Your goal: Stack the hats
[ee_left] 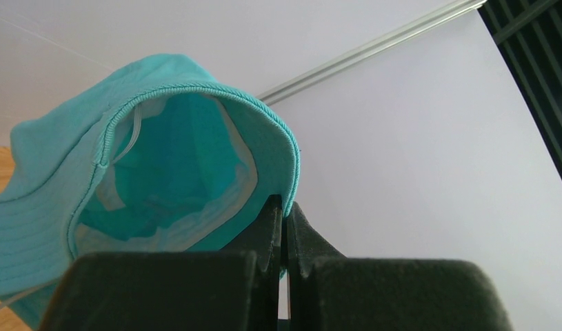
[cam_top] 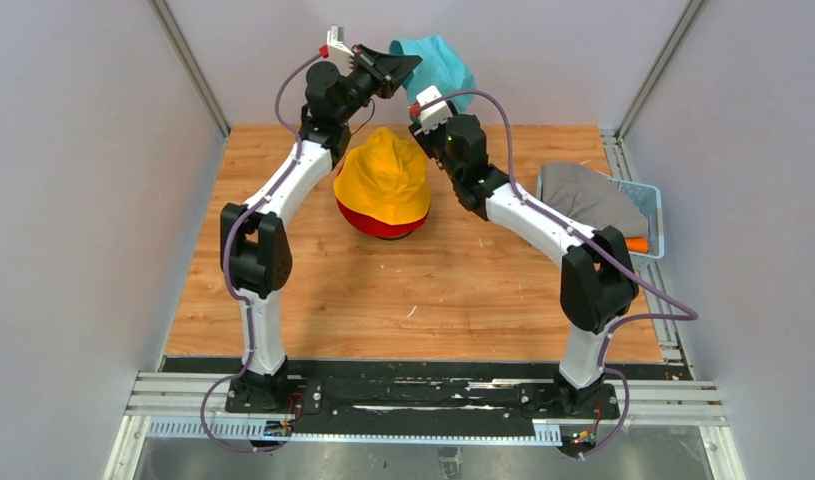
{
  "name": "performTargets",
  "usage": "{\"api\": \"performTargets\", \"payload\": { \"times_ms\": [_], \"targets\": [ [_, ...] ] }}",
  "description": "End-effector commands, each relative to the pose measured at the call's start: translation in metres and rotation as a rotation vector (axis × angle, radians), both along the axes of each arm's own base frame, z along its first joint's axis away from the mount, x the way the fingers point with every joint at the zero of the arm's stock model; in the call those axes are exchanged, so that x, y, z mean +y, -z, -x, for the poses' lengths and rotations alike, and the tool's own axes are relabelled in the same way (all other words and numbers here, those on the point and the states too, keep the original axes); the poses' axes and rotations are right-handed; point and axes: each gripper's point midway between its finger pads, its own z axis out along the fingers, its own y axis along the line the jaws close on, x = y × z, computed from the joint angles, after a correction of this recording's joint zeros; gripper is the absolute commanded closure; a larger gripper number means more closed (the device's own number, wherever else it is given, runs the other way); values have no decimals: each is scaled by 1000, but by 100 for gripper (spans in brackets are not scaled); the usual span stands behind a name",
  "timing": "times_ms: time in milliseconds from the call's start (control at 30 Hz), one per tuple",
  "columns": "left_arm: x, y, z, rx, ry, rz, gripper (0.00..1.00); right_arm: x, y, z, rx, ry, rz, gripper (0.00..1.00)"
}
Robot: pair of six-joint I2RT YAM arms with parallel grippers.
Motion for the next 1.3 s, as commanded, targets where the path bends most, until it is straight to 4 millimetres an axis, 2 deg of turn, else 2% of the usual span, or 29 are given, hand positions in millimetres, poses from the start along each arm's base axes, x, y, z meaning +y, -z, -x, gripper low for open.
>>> {"api": "performTargets", "payload": {
  "times_ms": [0, 33, 200, 233, 400, 600, 767, 967, 1100, 1267],
  "targets": [
    [4, -46, 27, -109, 13, 28, 100, -18, -31, -17, -127, 171, 2, 55],
    [5, -46, 26, -110, 13, 27, 100, -21, -33, -20, -136, 194, 9, 59],
    [5, -40, 26, -102, 19, 16, 100, -37, -44, -25, -187, 294, 18, 97],
    [6, -39, 25, -103, 15, 11, 100, -39, -46, -25, -192, 302, 13, 99],
    [22, -26, 19, -86, -14, -14, 100, -45, -52, -18, -207, 296, -2, 100],
    [54, -6, 15, -53, -78, -50, 100, -48, -54, -10, -206, 274, -19, 99],
    [66, 0, 18, -48, -94, -70, 100, -47, -56, -10, -203, 238, -41, 99],
    [73, 11, 16, -55, -107, -109, 100, -31, -50, -5, -178, 138, -53, 99],
    [76, 16, 6, -78, -103, -122, 100, -22, -47, -8, -170, 100, -61, 99],
    [74, 14, -7, -140, -39, -58, 100, 0, -41, -11, -160, 12, -63, 99]
  ]
}}
